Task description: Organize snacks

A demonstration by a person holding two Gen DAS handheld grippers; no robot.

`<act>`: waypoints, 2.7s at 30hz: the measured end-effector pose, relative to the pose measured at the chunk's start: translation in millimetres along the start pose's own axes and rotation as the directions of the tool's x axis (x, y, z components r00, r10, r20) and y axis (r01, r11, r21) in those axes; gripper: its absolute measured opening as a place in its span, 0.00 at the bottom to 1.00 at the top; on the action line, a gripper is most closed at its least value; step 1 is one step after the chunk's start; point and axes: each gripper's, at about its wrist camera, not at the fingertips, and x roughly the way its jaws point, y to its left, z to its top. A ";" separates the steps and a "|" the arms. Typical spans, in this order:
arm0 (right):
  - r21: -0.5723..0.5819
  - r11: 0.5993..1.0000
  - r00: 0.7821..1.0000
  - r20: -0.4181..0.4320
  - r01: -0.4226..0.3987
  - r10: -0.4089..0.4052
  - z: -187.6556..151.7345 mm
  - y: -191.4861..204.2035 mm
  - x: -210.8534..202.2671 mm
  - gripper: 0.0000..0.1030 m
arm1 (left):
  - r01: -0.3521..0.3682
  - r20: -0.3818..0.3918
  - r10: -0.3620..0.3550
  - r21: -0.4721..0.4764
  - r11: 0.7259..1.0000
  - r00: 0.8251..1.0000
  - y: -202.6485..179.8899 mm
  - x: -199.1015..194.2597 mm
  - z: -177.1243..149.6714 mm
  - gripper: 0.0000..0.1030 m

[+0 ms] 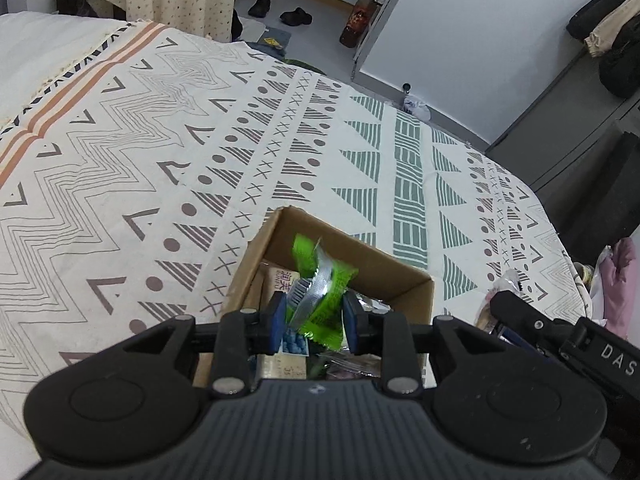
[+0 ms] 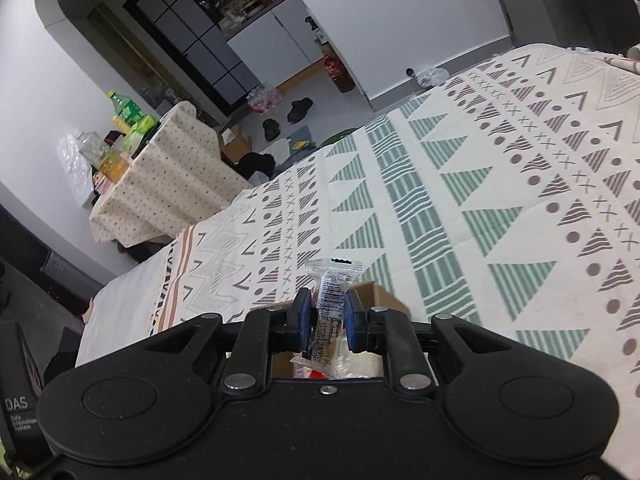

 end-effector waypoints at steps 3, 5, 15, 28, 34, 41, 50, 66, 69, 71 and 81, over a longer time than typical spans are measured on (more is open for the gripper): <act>-0.012 1.000 1.000 -0.010 -0.008 0.007 -2.0 7.6 3.8 0.17 | 0.007 -0.002 -0.007 -0.015 1.000 1.000 5.3 -4.4 4.5 0.31; -0.016 1.000 1.000 -0.016 -0.013 0.013 -3.4 12.0 5.8 0.17 | 0.001 0.007 -0.001 -0.011 1.000 1.000 7.4 -9.9 5.9 0.38; -0.019 1.000 1.000 -0.017 -0.020 0.020 -10.4 16.4 -7.7 0.45 | -0.034 0.040 0.034 0.003 0.999 0.999 10.2 -37.3 1.8 0.72; -0.045 0.999 0.997 0.082 0.020 -0.016 -16.8 -10.7 -66.0 0.82 | -0.083 0.079 0.075 0.097 0.992 0.994 -12.4 -70.3 -33.3 0.87; -0.077 0.996 0.989 0.140 0.053 -0.042 -25.4 -20.8 -100.6 1.00 | -0.080 0.088 0.068 0.149 0.986 0.994 -21.7 -90.5 -56.0 0.94; -0.109 0.989 0.982 0.171 0.099 -0.080 -37.0 -24.3 -135.9 1.00 | -0.028 0.098 0.010 0.176 0.984 0.995 -25.3 -113.8 -80.8 1.00; -0.142 0.980 0.974 0.197 0.140 -0.110 -62.7 -25.5 -175.5 1.00 | 0.009 0.117 -0.038 0.232 0.973 0.992 -32.3 -138.9 -112.8 1.00; -0.181 0.970 0.968 0.219 0.162 -0.121 -102.2 -36.8 -231.8 1.00 | 0.021 0.156 -0.085 0.374 0.927 0.984 -38.3 -176.5 -164.8 1.00; -0.193 0.966 0.966 0.225 0.172 -0.127 -109.2 -35.4 -237.4 1.00 | 0.013 0.165 -0.083 0.389 0.921 0.983 -37.7 -182.5 -170.1 1.00; -0.200 0.964 0.966 0.225 0.176 -0.130 -112.8 -34.0 -238.8 1.00 | 0.011 0.165 -0.082 0.394 0.919 0.983 -36.5 -185.1 -173.4 1.00; -0.211 0.963 0.964 0.239 0.169 -0.117 -121.0 -34.0 -243.1 1.00 | -0.025 0.179 -0.052 0.402 0.915 0.982 -30.5 -188.1 -180.6 1.00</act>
